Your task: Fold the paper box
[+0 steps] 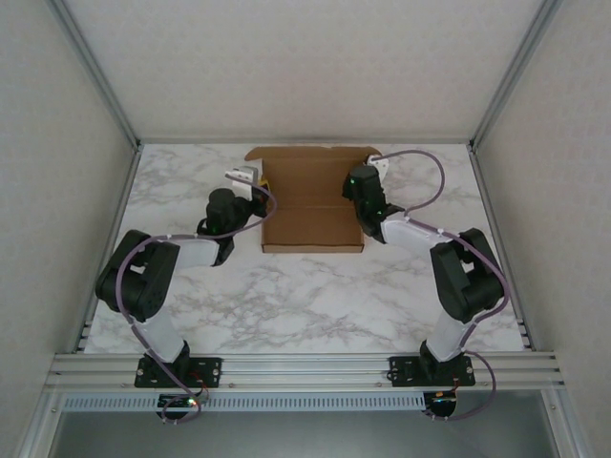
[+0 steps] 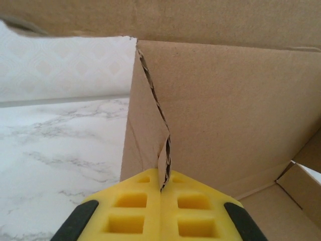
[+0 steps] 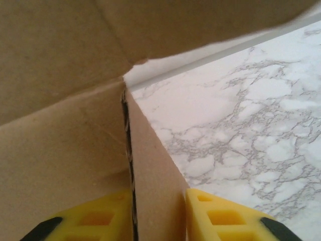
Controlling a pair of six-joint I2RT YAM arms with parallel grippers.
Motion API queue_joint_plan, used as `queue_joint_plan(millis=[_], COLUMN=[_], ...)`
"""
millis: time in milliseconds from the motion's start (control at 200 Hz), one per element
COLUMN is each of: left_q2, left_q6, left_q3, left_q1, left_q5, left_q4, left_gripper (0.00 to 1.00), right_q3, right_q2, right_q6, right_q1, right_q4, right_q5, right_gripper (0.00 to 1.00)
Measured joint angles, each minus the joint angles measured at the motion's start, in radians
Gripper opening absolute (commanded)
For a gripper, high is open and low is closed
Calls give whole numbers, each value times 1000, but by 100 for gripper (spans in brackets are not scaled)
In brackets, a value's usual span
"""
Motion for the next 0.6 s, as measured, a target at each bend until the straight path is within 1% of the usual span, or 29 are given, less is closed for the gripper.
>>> queue_joint_plan(millis=[65, 240, 466, 601], left_q2=[-15, -48, -96, -119], left_q6=[4, 12, 19, 19], left_q3=[-32, -120, -195, -229], left_q1=[0, -2, -31, -58], left_q5=[0, -1, -27, -57], left_q4=[24, 100, 137, 144], left_gripper=[0, 0, 0, 0], right_q3=[-46, -153, -251, -300], right_q2=[-22, -63, -91, -109], right_q6=[-34, -95, -116, -116], right_q1=[-2, -3, -3, -4], right_q4=[38, 158, 282, 332], right_q5=[-21, -66, -97, -105], right_gripper=[17, 10, 4, 3])
